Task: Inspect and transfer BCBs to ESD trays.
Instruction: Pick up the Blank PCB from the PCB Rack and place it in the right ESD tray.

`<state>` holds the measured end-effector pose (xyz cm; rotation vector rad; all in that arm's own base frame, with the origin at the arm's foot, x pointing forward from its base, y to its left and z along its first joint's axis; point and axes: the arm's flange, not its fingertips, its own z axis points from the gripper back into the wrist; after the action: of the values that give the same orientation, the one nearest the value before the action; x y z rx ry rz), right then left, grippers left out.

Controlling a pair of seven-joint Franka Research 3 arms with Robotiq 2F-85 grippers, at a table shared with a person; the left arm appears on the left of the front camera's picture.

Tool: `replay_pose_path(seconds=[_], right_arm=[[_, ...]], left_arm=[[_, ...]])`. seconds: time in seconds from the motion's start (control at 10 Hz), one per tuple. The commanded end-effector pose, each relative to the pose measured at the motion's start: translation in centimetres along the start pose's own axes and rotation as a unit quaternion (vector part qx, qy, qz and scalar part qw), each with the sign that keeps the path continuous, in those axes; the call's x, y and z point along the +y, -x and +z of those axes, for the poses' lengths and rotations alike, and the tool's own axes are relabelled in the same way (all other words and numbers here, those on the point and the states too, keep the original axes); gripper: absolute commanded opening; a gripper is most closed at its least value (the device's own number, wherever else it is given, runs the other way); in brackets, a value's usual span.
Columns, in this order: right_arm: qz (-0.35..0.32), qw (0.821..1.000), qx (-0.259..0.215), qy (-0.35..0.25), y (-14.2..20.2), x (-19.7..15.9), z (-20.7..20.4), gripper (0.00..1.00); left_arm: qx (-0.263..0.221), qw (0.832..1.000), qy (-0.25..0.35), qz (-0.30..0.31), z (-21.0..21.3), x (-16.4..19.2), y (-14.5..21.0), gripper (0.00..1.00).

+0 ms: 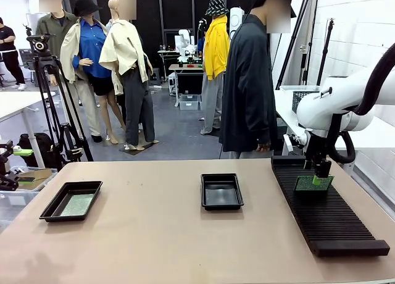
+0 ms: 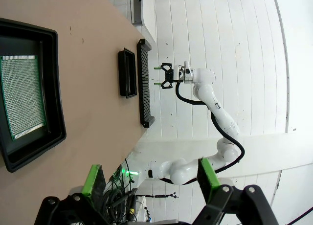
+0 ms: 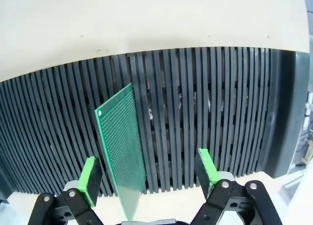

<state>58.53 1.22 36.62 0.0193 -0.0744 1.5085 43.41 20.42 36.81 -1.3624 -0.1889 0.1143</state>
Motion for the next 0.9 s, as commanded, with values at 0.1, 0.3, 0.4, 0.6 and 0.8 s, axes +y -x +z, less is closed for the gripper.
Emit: replay_pose_path(seconds=[0.1,0.3,0.4,0.6,0.8], right_arm=[[-0.004,1.000,0.015,-0.001,-0.33,0.91,0.05,0.72],[0.002,1.000,0.015,-0.003,-0.28,0.90,-0.06,0.48],[0.005,1.000,0.013,-0.007,-0.23,0.73,-0.05,0.37],[0.008,1.000,0.014,-0.008,-0.20,0.64,0.00,0.14],[0.009,1.000,0.016,-0.011,-0.15,0.62,-0.09,0.00]], left_arm=[[0.000,1.000,-0.001,-0.002,0.09,-0.17,0.08,1.00],[0.000,1.000,-0.001,-0.002,0.09,-0.17,0.08,1.00],[0.000,1.000,-0.001,-0.002,0.09,-0.17,0.08,1.00],[0.000,1.000,-0.001,-0.002,0.09,-0.17,0.08,1.00],[0.000,1.000,-0.001,-0.002,0.09,-0.17,0.08,1.00]])
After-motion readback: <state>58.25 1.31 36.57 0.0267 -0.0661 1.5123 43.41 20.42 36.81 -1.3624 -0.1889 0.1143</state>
